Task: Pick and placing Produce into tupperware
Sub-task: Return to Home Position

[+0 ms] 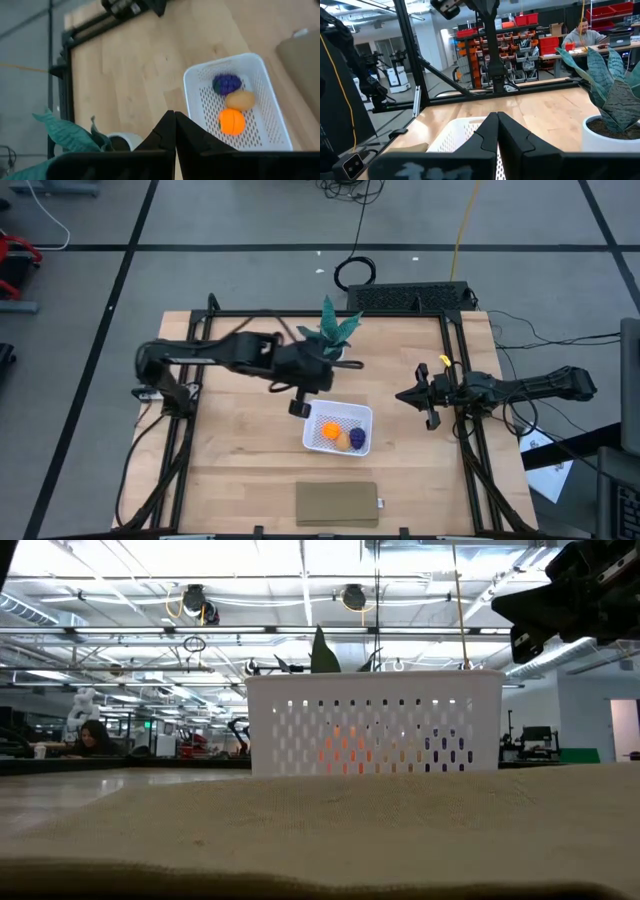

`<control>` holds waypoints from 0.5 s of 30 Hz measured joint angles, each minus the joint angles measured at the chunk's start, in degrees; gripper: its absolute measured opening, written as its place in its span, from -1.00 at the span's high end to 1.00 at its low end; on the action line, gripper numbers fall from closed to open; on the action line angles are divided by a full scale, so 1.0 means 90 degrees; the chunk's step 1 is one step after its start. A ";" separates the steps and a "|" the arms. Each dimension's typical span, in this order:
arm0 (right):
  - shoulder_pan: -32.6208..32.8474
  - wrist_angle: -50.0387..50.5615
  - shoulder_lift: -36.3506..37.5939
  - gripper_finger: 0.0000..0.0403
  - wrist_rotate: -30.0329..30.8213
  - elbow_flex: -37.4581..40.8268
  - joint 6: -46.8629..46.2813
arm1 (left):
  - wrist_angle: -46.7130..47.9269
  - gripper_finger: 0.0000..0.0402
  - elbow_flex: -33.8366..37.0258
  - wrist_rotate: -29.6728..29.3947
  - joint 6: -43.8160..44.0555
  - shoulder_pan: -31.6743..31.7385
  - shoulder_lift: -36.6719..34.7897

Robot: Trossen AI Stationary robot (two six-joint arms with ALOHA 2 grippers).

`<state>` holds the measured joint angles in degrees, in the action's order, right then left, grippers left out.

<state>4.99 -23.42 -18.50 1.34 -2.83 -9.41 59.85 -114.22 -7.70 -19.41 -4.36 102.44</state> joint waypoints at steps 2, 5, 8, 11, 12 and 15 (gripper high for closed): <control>0.0000 0.0007 0.0025 1.00 -0.0007 0.0000 0.0000 | -0.0417 1.00 0.0413 0.0002 0.0003 -0.0013 -0.0347; 0.0001 0.0004 0.0034 1.00 -0.0014 0.0000 -0.0026 | -0.0946 1.00 0.1222 0.0007 0.0018 0.0016 -0.0957; 0.0001 0.0010 0.0031 1.00 -0.0021 0.0000 -0.0046 | -0.1626 1.00 0.2230 0.0045 0.0178 0.0082 -0.1640; 0.0001 0.0008 0.0031 1.00 -0.0022 0.0000 -0.0044 | -0.2629 1.00 0.3339 0.0367 0.0434 0.0192 -0.2391; 0.0000 0.0007 0.0031 1.00 -0.0024 0.0000 -0.0040 | -0.3013 1.00 0.3730 0.0540 0.0559 0.0254 -0.2623; 0.0000 0.0008 0.0031 1.00 -0.0024 0.0000 -0.0028 | -0.4181 1.00 0.4828 0.1173 0.0970 0.0490 -0.3136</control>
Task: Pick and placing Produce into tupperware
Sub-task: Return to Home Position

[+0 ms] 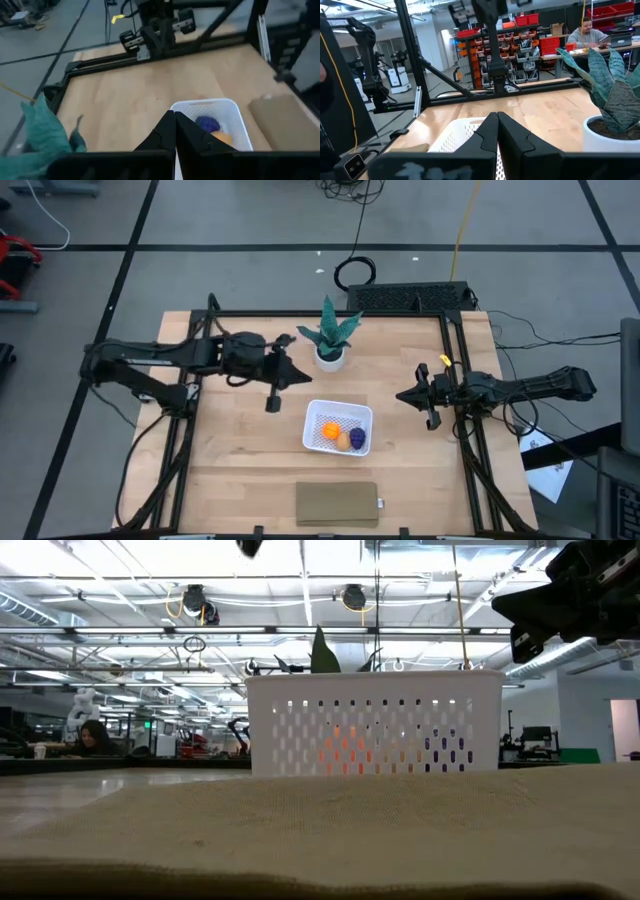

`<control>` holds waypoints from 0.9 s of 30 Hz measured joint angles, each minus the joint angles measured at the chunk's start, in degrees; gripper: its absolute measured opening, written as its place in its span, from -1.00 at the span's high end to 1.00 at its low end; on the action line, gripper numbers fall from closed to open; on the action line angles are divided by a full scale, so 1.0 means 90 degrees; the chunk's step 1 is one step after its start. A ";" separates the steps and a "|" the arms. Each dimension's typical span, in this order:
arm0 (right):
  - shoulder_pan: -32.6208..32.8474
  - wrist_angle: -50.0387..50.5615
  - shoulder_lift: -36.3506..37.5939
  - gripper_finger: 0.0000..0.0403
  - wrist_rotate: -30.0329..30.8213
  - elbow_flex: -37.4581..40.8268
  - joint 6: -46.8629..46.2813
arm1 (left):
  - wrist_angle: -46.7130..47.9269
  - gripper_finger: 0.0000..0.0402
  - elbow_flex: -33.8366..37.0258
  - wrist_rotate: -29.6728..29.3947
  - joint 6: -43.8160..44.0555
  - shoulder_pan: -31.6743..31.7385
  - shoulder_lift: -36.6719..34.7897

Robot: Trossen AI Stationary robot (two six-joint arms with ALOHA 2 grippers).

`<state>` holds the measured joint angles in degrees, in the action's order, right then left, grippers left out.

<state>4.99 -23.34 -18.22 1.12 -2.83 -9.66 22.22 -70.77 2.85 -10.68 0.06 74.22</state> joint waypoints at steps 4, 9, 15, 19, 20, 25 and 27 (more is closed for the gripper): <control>0.0000 -0.0016 0.0000 1.00 0.0006 0.0000 0.0062 | -0.1347 1.00 0.1240 0.0172 0.0296 0.0292 -0.0471; 0.0000 -0.0055 0.0027 1.00 0.0010 0.0000 0.0074 | -0.2291 1.00 0.2536 -0.0037 0.0505 0.0612 -0.1345; -0.0001 -0.0093 0.0039 1.00 0.0022 0.0000 0.0051 | -0.3060 1.00 0.3944 -0.0012 0.0876 0.0665 -0.2865; 0.0000 -0.0093 0.0039 1.00 0.0024 0.0000 0.0030 | -0.3696 1.00 0.4812 0.0255 0.1093 0.0490 -0.3589; 0.0000 -0.0096 0.0039 1.00 0.0027 0.0000 0.0019 | -0.4007 1.00 0.5025 0.0391 0.1102 0.0413 -0.3749; 0.0000 -0.0197 0.0040 1.00 0.0027 0.0000 -0.0019 | -0.4385 1.00 0.5768 0.0046 0.1103 -0.0019 -0.4485; 0.0000 -0.0193 0.0041 1.00 0.0024 0.0000 -0.0022 | -0.4184 1.00 0.5985 -0.0218 0.1039 -0.0153 -0.4716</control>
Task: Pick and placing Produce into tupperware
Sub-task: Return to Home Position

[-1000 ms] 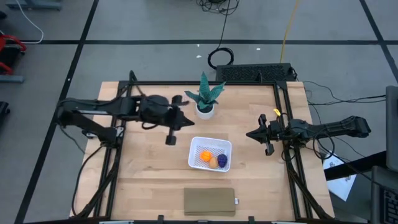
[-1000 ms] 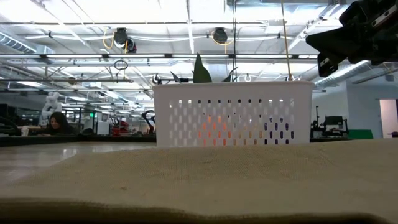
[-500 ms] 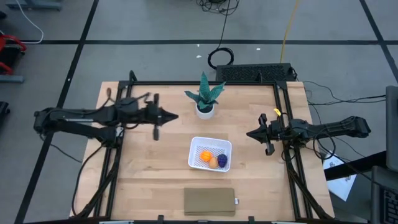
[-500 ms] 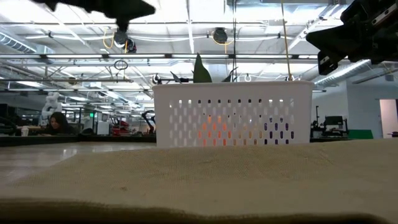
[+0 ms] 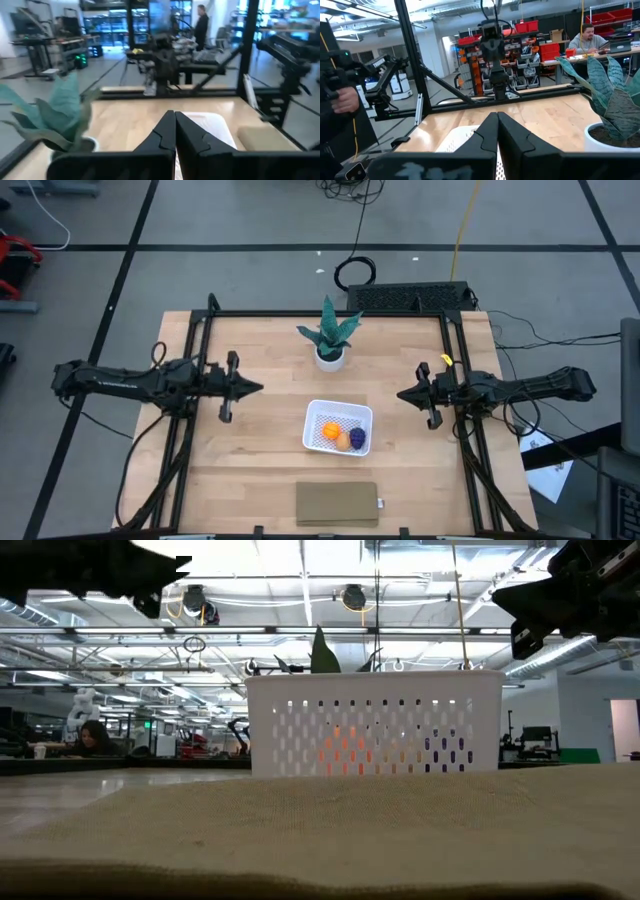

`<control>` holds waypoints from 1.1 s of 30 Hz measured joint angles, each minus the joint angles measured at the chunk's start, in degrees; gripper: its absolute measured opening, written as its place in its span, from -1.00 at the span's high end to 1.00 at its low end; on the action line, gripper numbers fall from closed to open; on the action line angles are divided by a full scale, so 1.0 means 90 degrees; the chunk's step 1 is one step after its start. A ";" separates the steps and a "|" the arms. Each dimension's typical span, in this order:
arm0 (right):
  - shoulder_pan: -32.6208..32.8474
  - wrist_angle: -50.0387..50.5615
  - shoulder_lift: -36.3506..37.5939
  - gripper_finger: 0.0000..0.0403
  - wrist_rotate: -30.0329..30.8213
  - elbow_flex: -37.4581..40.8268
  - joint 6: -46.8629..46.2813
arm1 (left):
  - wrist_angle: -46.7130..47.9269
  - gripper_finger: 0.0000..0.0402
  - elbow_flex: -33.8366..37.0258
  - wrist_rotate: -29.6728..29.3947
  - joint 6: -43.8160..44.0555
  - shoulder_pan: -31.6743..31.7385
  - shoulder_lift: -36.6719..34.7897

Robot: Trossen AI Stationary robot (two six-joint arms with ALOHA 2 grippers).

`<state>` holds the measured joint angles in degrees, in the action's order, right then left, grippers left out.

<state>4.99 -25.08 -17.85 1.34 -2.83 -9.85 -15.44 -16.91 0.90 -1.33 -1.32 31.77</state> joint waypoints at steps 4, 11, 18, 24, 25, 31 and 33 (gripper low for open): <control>0.0000 0.0000 0.0000 1.00 -0.0005 0.0000 -0.0021 | -0.0004 1.00 0.0344 0.0118 -0.0126 -0.0271 -0.0293; -0.0002 -0.0008 0.0000 1.00 -0.0007 0.0000 -0.0027 | -0.0386 1.00 0.0807 -0.0606 -0.0377 -0.0632 -0.0773; -0.0002 0.0002 0.0000 1.00 -0.0009 0.0000 -0.0116 | 0.0309 1.00 0.0819 -0.0827 -0.0324 -0.0810 -0.0794; 0.0000 0.0077 0.0084 1.00 -0.0013 0.0000 0.0170 | 0.0258 1.00 0.0821 -0.1060 -0.0887 -0.1278 -0.0794; 0.0000 0.0116 0.0120 1.00 -0.0013 0.0000 0.0172 | 0.0279 1.00 0.0821 -0.1095 -0.0908 -0.1336 -0.0794; -0.0002 0.0153 0.0429 1.00 0.0017 0.0000 0.0356 | 0.0691 1.00 0.0821 -0.1342 -0.0847 -0.1624 -0.0797; -0.0002 0.0166 0.0575 1.00 0.0015 0.0000 0.0351 | 0.0685 1.00 0.0821 -0.1400 -0.0866 -0.1721 -0.0797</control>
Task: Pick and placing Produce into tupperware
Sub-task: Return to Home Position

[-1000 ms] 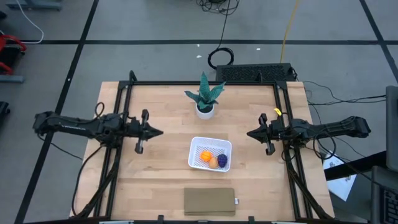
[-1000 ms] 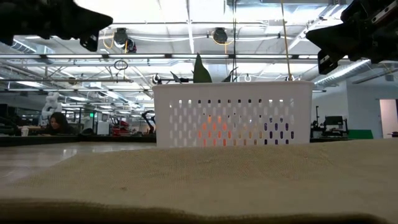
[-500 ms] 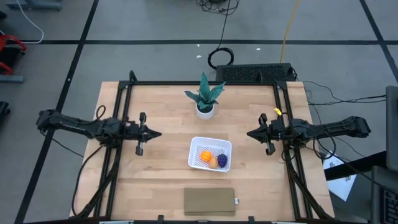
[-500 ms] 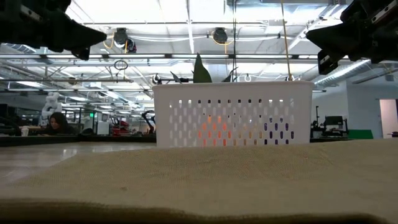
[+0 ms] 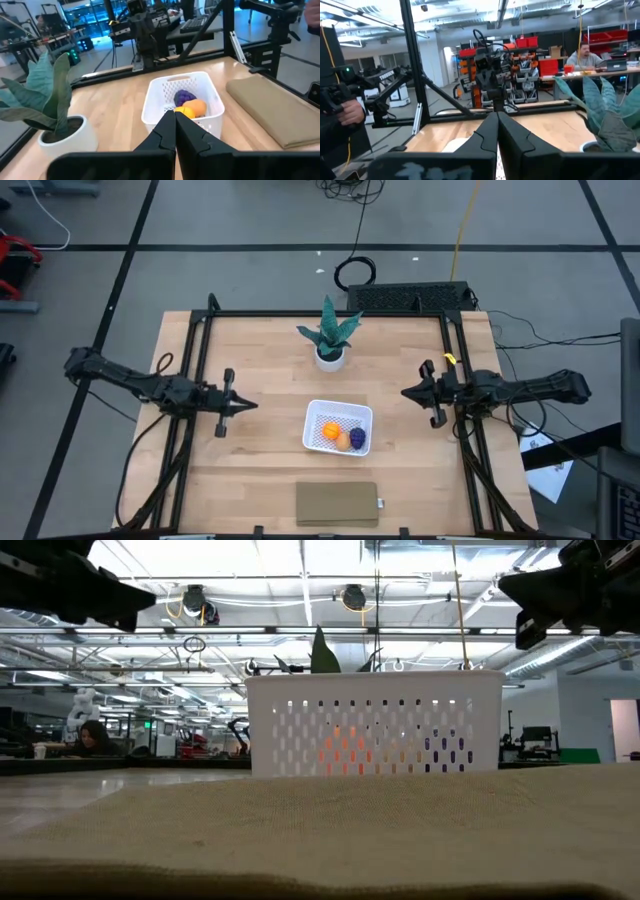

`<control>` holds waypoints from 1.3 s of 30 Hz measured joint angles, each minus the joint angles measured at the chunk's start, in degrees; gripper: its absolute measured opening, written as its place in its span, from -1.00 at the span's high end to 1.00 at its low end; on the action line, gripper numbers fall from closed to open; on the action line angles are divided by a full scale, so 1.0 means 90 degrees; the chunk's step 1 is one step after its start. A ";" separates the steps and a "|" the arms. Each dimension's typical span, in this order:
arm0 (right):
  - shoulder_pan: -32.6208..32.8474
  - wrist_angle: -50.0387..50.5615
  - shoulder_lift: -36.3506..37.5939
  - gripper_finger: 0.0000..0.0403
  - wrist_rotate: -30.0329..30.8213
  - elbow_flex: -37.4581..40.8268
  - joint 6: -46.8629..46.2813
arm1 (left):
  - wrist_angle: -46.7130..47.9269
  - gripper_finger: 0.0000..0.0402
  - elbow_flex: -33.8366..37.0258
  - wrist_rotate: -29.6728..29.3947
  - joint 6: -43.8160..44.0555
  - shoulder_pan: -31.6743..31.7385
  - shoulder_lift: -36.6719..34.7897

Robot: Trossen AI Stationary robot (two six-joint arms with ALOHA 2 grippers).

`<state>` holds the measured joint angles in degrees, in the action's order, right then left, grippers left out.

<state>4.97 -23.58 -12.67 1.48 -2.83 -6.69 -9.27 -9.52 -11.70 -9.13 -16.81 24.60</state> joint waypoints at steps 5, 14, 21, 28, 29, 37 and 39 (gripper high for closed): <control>0.0000 0.0522 0.0355 1.00 -0.0083 -0.0022 -0.0134 | 0.0073 1.00 0.0000 -0.0119 -0.0095 -0.0275 -0.0084; 0.0002 0.1425 0.0952 1.00 -0.0524 -0.0155 -0.0255 | 0.0456 1.00 -0.0002 -0.0258 -0.0338 -0.0642 -0.0742; 0.0000 0.1754 0.1161 1.00 -0.0698 -0.0163 -0.0331 | 0.1060 1.00 -0.0007 -0.0009 -0.0124 -0.0637 -0.1207; 0.0000 0.1870 0.1171 1.00 -0.1218 -0.0177 -0.0265 | 0.1363 1.00 -0.0007 0.0285 -0.0109 -0.0637 -0.1412; 0.0000 0.1858 0.1171 1.00 -0.1219 -0.0174 -0.0253 | 0.1417 1.00 -0.0007 0.0344 -0.0109 -0.0637 -0.1426; 0.0000 0.1853 0.1171 1.00 -0.1219 0.0002 -0.0311 | 0.1526 1.00 0.0053 0.0776 -0.0092 -0.0637 -0.1426; 0.0000 0.1835 0.1171 1.00 -0.1219 0.0008 -0.0337 | 0.1517 1.00 0.0151 0.0729 -0.0147 -0.0637 -0.1436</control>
<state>4.97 -7.07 -2.13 -9.50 -2.75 -9.73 4.38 -8.16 -5.14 -10.44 -22.55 11.67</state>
